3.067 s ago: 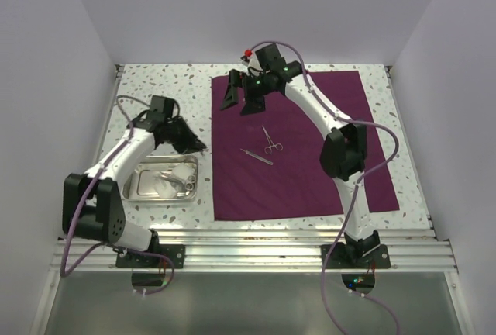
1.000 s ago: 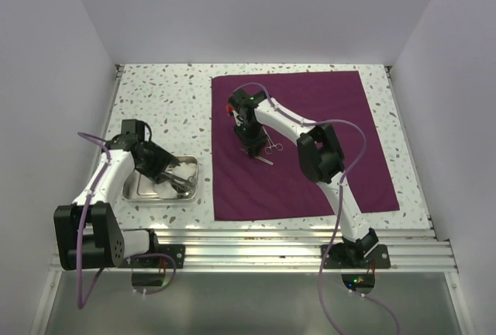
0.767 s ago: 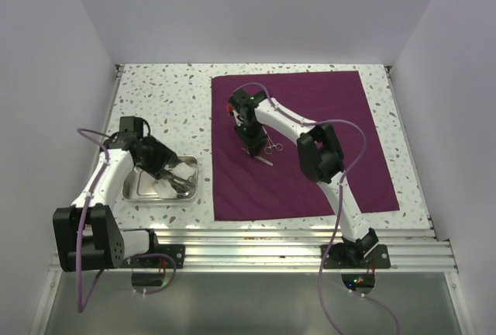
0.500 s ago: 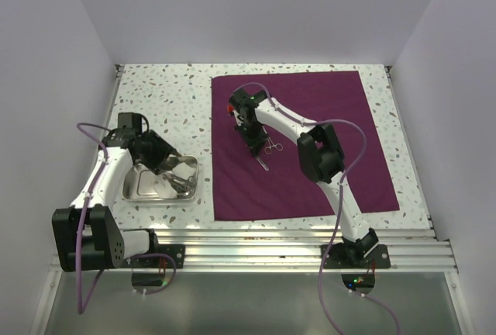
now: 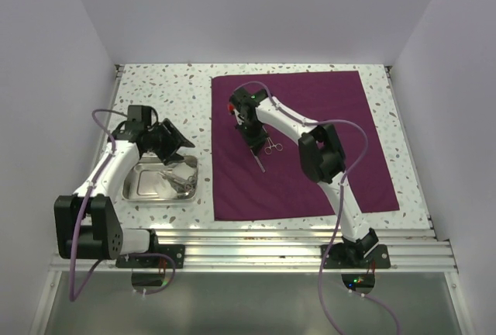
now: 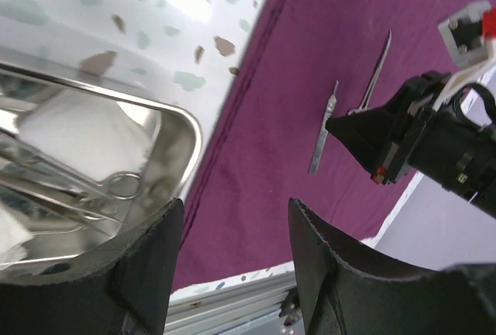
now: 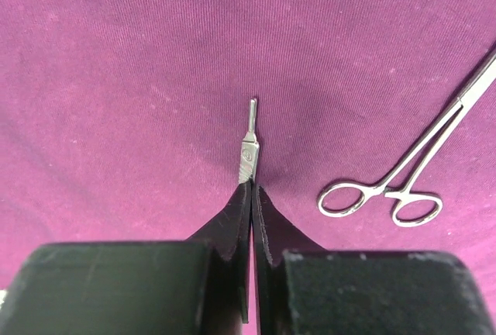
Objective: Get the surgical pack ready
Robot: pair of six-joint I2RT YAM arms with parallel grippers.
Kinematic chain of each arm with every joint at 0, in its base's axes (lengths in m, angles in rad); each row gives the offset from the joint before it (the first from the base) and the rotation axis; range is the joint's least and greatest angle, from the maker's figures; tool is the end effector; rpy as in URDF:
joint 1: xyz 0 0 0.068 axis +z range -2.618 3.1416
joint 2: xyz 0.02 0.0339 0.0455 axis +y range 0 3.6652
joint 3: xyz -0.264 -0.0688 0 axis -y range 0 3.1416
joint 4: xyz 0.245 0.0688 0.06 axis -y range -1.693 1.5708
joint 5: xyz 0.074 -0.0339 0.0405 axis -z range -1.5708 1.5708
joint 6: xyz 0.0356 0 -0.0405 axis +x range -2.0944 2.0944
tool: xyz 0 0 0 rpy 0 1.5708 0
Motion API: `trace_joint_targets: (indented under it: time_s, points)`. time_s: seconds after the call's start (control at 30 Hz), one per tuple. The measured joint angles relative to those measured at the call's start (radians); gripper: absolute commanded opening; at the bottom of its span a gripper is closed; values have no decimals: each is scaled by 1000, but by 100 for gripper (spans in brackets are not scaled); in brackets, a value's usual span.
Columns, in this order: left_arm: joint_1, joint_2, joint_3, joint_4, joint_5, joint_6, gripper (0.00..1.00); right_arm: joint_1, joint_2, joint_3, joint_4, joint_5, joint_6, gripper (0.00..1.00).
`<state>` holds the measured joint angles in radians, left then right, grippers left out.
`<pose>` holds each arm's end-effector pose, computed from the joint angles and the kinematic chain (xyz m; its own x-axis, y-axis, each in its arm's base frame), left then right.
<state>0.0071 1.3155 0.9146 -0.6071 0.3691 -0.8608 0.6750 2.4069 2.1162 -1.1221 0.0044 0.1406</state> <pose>0.2596 -0.0110 0.2379 -0.6922 -0.7122 -0.1164 -0.5202 0.6043 -0.6035 0.3788 0.3030 0.1695 -0.8509 -0.5016 -0.1564 -0.5101 0.8599 0.0177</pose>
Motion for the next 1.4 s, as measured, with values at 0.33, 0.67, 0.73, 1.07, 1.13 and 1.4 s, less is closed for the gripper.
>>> trace_joint_targets:
  time_s: [0.33, 0.67, 0.73, 1.07, 1.13, 1.4]
  points:
    - [-144, 93, 59, 58, 47, 17, 61, -27, -16, -23, 0, -49, 10, 0]
    - [-146, 93, 60, 68, 49, 17, 61, -28, -62, -105, 5, -68, 37, 31]
    - [-146, 93, 60, 68, 50, 17, 61, -28, -90, -140, 7, -68, 41, 38]
    - [-146, 93, 59, 71, 65, 17, 61, -22, -152, -254, 28, -71, 63, 41]
    - [-146, 94, 59, 72, 66, 17, 61, -18, -152, -257, 29, -70, 67, 40]
    - [-147, 94, 60, 72, 69, 17, 61, 14, -139, -229, 24, -52, 82, 38]
